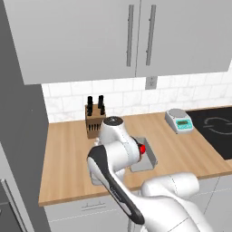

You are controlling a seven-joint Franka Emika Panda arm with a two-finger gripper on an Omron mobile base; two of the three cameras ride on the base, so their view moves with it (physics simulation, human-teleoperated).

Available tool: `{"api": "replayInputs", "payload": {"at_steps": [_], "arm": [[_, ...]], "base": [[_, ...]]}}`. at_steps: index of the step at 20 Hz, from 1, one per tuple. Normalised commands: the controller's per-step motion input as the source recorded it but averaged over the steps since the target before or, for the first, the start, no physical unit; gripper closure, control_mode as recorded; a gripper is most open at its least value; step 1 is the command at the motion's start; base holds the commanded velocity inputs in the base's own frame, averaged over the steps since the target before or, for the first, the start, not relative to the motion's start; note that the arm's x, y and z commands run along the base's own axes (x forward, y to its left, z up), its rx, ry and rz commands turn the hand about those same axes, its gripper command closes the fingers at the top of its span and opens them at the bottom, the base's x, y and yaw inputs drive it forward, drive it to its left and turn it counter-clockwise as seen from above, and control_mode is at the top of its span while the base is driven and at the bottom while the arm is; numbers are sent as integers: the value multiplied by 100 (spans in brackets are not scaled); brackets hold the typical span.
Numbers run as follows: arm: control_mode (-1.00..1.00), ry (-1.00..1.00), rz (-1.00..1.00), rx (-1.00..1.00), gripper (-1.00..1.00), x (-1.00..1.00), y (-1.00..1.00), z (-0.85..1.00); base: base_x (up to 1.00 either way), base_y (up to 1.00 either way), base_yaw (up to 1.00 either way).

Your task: Take the meat container that has the chicken drumstick and place it on the second highest rack of the freezer. Then take the vegetable container that has the onion and tomato and place it on the highest rack of the freezer.

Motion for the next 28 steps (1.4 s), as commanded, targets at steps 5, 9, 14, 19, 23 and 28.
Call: {"api": "replayInputs", "payload": {"at_steps": [5, 9, 14, 19, 23, 28], "arm": [[-100, 15, -34, -8, -100, 4, 3, -20], [-100, 5, -31, -12, -100, 4, 7, -10], [-100, 6, -28, -13, -100, 10, 1, -15], [-100, 0, -4, -11, -100, 50, 1, -16], [-100, 0, -2, -6, -100, 38, 27, -39], [-100, 0, -7, 0, -100, 0, 16, -31]], "base": [[0, 0, 0], [0, 0, 0], [0, 0, 0], [0, 0, 0], [0, 0, 0], [0, 0, 0]]}}
